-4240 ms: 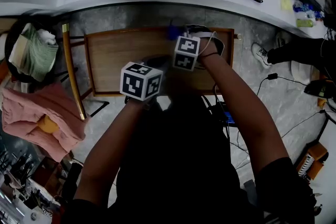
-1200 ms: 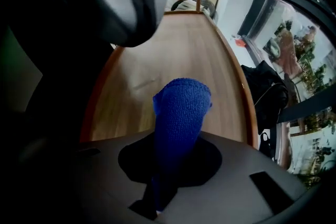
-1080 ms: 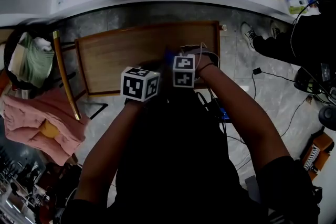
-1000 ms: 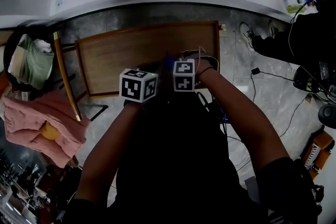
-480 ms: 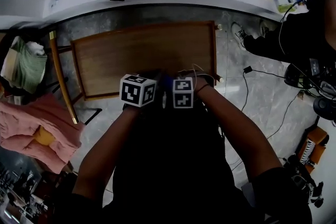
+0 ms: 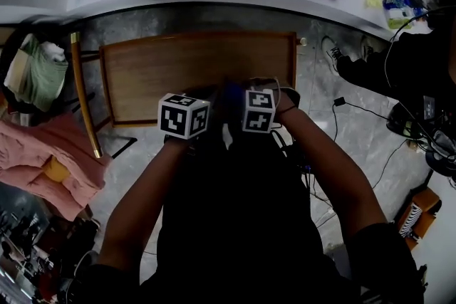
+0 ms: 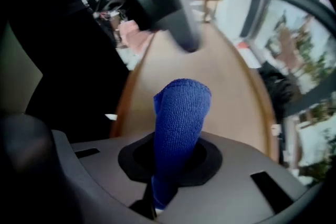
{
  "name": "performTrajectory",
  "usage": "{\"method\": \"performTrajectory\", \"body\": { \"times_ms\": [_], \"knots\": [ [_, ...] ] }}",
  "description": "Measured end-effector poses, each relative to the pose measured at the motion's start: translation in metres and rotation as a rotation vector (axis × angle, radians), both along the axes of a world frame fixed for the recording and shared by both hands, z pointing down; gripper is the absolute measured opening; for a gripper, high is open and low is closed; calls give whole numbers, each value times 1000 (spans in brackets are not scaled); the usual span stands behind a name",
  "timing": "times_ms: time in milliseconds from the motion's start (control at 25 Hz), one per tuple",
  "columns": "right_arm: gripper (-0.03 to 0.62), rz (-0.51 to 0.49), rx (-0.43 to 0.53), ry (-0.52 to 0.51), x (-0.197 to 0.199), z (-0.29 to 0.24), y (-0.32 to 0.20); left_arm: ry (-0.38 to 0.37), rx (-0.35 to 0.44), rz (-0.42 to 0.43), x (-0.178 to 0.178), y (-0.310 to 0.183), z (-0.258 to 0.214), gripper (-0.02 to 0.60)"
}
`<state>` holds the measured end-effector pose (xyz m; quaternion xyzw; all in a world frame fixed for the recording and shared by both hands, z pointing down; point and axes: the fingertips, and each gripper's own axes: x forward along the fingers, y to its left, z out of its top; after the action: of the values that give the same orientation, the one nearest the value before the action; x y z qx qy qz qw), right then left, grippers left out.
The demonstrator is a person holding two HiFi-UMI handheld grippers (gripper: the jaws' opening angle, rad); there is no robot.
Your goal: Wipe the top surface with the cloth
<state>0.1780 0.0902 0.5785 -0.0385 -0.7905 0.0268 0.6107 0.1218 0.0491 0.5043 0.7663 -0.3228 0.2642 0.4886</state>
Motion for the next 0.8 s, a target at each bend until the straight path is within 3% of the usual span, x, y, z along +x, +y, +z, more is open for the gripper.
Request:
{"method": "performTrajectory", "body": {
  "times_ms": [160,360,640,800],
  "knots": [
    [48,56,217,-17,13,-18,-92,-13,18,-40,5,-24,-1,9],
    [48,43,335,56,30,-16,-159,-15,63,-71,22,-54,-13,9],
    [48,29,391,96,36,0,-166,-7,89,-84,36,-55,-24,9],
    [46,26,323,89,37,2,-155,-6,67,-85,42,-39,-17,9]
  ]
}}
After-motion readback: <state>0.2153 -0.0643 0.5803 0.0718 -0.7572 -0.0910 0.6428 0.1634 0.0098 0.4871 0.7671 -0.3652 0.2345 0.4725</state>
